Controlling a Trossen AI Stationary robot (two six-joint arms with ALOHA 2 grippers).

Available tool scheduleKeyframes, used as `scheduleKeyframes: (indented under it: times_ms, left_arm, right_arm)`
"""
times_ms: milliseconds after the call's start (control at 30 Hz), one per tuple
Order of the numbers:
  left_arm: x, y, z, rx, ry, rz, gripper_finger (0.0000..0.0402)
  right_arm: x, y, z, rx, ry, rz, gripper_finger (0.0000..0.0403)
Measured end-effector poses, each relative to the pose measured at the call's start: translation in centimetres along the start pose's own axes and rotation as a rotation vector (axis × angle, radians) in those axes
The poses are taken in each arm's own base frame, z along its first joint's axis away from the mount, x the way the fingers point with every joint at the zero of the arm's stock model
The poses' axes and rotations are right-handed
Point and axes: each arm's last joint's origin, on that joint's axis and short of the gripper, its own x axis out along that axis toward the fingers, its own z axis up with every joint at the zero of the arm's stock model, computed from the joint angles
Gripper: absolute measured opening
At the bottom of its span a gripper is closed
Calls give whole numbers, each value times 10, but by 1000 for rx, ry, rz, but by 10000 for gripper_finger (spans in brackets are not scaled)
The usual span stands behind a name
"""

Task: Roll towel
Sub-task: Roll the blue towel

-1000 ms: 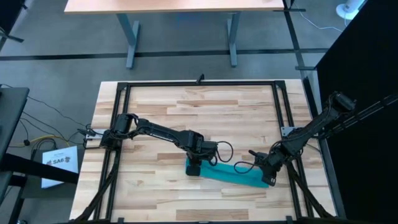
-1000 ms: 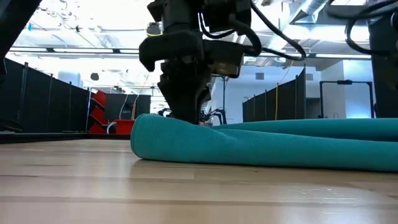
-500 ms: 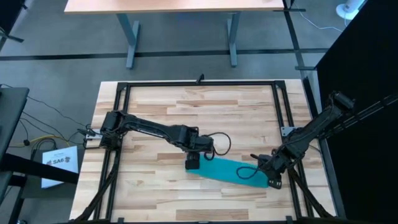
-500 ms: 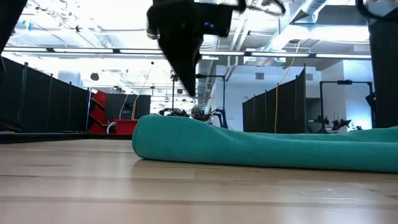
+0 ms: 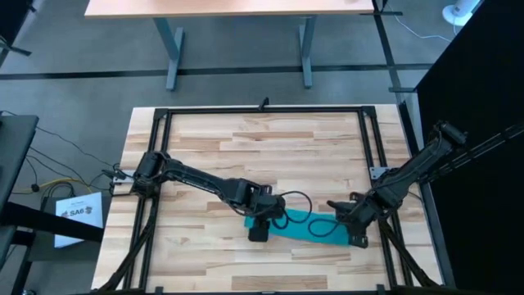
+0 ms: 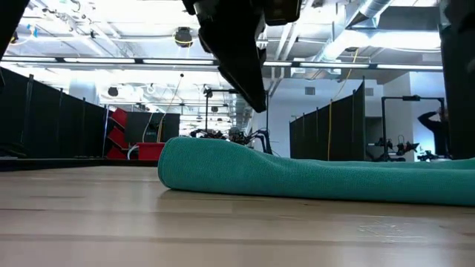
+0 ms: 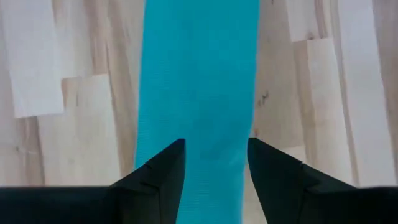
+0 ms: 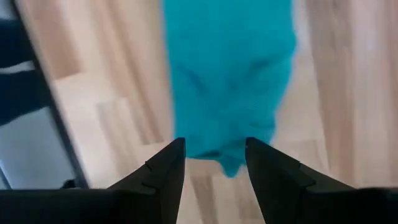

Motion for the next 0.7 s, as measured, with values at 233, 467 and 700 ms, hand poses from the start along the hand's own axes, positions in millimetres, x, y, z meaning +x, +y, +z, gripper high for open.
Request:
scheduleKeyframes:
  times_ms: [233,467,700]
  left_arm:
    - [0,4,1,7,-14,24,157]
    - [23,8,-17,-11,25,34,157]
    - [46,4,-46,-59,113,46,157]
  right_arm:
    - [22,1,18,-44,-88,23,154]
    - [57,-19,-1,-6,50,-115,154]
    - [62,-13,-17,-21,67,-112,154]
